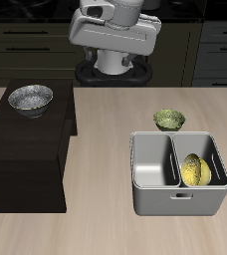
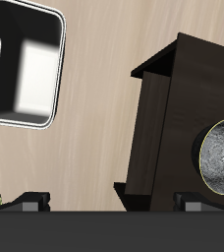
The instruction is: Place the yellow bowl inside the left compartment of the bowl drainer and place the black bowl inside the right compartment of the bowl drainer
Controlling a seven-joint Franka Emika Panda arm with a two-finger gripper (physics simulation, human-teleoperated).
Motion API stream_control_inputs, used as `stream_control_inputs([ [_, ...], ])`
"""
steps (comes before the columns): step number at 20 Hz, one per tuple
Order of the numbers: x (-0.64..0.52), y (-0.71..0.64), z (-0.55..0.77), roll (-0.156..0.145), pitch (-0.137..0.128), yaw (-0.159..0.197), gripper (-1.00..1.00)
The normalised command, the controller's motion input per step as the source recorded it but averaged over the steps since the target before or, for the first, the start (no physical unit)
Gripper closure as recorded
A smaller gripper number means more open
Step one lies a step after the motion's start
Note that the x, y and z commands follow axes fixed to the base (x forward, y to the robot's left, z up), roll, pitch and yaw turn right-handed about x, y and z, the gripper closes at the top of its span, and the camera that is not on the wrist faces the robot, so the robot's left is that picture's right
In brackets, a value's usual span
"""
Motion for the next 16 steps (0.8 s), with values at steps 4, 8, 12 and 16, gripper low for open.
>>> stream_control_inputs([
  [4,-0.08,-0.44,0.10,0.015,-0.007,-0.017,-1.00],
  [8,0.00,-0.40,0.00,-0.030,0.007,0.007,-1.00],
  [12,-0.06,-0.40,0.01,-0.052,-0.004,-0.014,-1.00],
  [16,-0.07,-0.31,0.03,-0.039,-0.001,0.006,-1.00],
])
